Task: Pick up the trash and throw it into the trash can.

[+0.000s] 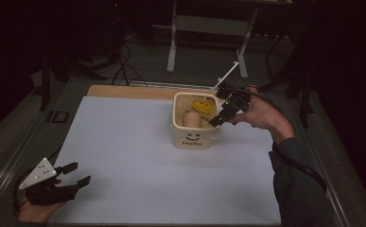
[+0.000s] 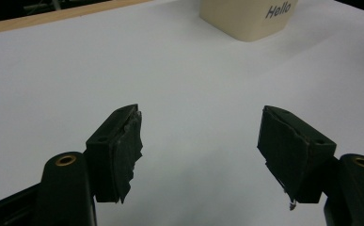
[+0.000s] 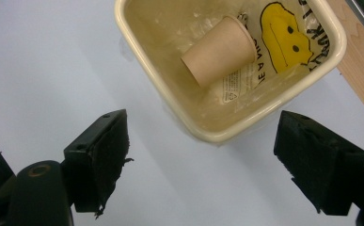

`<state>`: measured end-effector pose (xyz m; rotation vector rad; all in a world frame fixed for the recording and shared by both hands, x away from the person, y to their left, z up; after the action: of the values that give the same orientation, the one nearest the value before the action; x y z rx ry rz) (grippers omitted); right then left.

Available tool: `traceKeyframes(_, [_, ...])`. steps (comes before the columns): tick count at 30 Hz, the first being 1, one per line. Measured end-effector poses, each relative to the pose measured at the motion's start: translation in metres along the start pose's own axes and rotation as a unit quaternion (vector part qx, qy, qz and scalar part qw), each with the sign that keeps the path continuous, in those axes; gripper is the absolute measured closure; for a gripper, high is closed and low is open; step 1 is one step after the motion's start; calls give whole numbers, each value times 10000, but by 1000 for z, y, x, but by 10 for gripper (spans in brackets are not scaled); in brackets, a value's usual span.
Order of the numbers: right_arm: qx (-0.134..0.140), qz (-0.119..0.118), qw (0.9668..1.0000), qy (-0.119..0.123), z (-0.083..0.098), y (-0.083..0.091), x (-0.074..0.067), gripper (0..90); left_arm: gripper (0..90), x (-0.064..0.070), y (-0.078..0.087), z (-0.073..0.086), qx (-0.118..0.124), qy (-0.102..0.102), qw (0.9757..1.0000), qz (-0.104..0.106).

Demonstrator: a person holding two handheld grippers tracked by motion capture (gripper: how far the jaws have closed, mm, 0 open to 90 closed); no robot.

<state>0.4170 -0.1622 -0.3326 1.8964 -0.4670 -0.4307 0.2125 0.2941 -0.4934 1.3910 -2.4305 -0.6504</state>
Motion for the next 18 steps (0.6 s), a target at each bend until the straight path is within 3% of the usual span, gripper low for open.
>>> traceKeyframes(18, [168, 20, 9998, -42, 27, -4, 1, 177, 306, 0, 0, 0, 0, 12, 10000, -1])
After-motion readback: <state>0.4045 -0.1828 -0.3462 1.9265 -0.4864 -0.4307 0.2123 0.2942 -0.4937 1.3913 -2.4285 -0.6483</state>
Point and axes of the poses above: each handheld gripper's, and its own axes: y roughly backward along the jaws, z roughly out of its underside, x roughly to its right, the point moved 3 cm from there along -y, roughly forward along the jaws, and after that the axes turned 7 degrees about -z, right-handed, at the moved point
